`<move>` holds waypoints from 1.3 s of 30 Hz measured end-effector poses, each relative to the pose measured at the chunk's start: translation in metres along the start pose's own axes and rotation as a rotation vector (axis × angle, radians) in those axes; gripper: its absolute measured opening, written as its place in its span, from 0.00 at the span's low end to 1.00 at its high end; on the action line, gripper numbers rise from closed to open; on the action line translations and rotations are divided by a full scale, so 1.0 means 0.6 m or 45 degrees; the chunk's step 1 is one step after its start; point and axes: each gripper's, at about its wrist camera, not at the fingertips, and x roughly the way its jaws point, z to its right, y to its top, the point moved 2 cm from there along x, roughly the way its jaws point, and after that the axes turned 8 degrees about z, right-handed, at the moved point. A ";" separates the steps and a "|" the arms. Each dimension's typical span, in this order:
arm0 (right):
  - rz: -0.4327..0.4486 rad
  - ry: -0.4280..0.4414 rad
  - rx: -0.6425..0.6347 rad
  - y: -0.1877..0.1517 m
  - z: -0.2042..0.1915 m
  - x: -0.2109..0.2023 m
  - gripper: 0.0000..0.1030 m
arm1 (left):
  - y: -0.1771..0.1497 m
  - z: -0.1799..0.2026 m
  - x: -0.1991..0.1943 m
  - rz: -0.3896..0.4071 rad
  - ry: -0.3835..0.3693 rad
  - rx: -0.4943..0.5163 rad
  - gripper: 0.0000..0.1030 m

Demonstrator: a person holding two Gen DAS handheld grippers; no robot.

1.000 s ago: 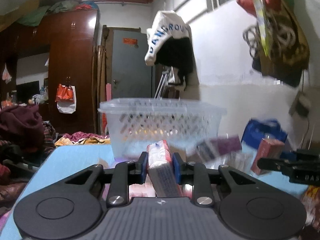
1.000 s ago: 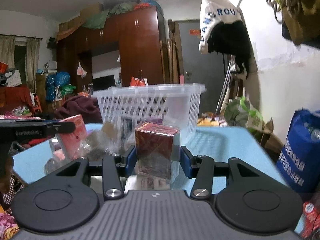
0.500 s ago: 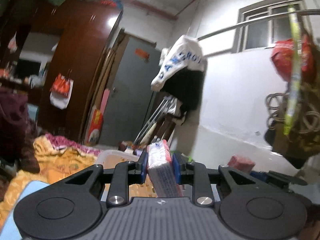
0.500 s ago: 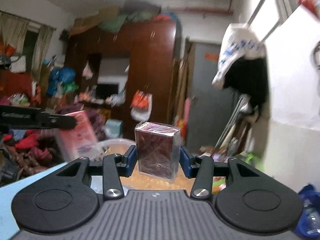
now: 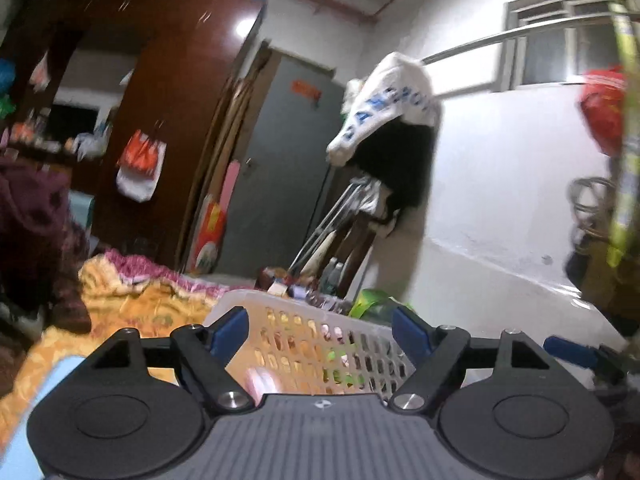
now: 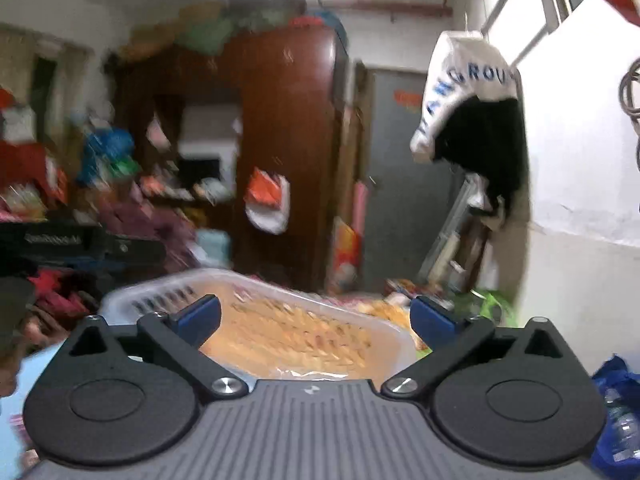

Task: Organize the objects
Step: 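Lift both held boxes over the white basket and open both grippers, then grasp the clear plastic bag with the left gripper while the right gripper grasps the KENT pack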

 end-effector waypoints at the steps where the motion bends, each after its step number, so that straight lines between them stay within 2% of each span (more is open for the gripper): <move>1: 0.039 0.030 0.042 -0.009 0.001 -0.034 1.00 | -0.007 0.002 -0.033 0.023 -0.010 0.045 0.79; 3: 0.067 0.055 0.120 -0.036 0.005 -0.095 1.00 | -0.031 0.006 -0.095 0.043 -0.005 0.131 0.79; 5: 0.050 0.060 0.179 -0.075 0.007 -0.149 1.00 | -0.066 0.006 -0.158 0.044 0.004 0.193 0.80; 8: 0.019 0.085 0.248 -0.151 0.003 -0.216 1.00 | -0.127 -0.004 -0.229 0.017 -0.009 0.165 0.80; 10: -0.009 0.090 0.257 -0.189 -0.005 -0.236 1.00 | -0.165 0.000 -0.258 -0.020 -0.036 0.170 0.80; 13: -0.069 0.050 0.215 -0.227 -0.012 -0.244 1.00 | -0.213 0.025 -0.294 -0.046 -0.066 0.263 0.80; 16: -0.124 0.071 0.190 -0.234 -0.014 -0.227 0.92 | -0.225 0.039 -0.294 -0.072 -0.092 0.320 0.80; 19: -0.154 0.089 0.186 -0.234 -0.016 -0.209 0.82 | -0.237 0.038 -0.283 -0.106 -0.065 0.324 0.80; 22: -0.197 0.098 0.163 -0.244 -0.029 -0.195 0.80 | -0.257 0.030 -0.268 -0.162 -0.048 0.325 0.80; 27: -0.167 0.053 0.109 -0.260 -0.054 -0.196 0.78 | -0.280 0.034 -0.261 -0.143 0.009 0.365 0.80; 29: -0.151 0.067 0.100 -0.262 -0.057 -0.199 0.68 | -0.290 0.039 -0.262 -0.135 0.013 0.379 0.80; 30: -0.152 0.075 0.100 -0.261 -0.054 -0.200 0.64 | -0.292 0.038 -0.263 -0.135 0.011 0.383 0.78; 31: -0.156 0.081 0.099 -0.259 -0.053 -0.204 0.58 | -0.292 0.037 -0.264 -0.133 0.005 0.382 0.70; 32: -0.161 0.081 0.101 -0.257 -0.051 -0.207 0.58 | -0.292 0.035 -0.267 -0.126 0.003 0.381 0.64; 33: -0.163 0.077 0.100 -0.257 -0.050 -0.211 0.58 | -0.291 0.035 -0.269 -0.120 0.002 0.378 0.49; 36: -0.160 0.078 0.110 -0.260 -0.042 -0.219 0.58 | -0.288 0.027 -0.275 -0.114 -0.032 0.325 0.49; 39: -0.160 0.070 0.109 -0.262 -0.040 -0.223 0.58 | -0.290 0.026 -0.278 -0.095 -0.016 0.343 0.48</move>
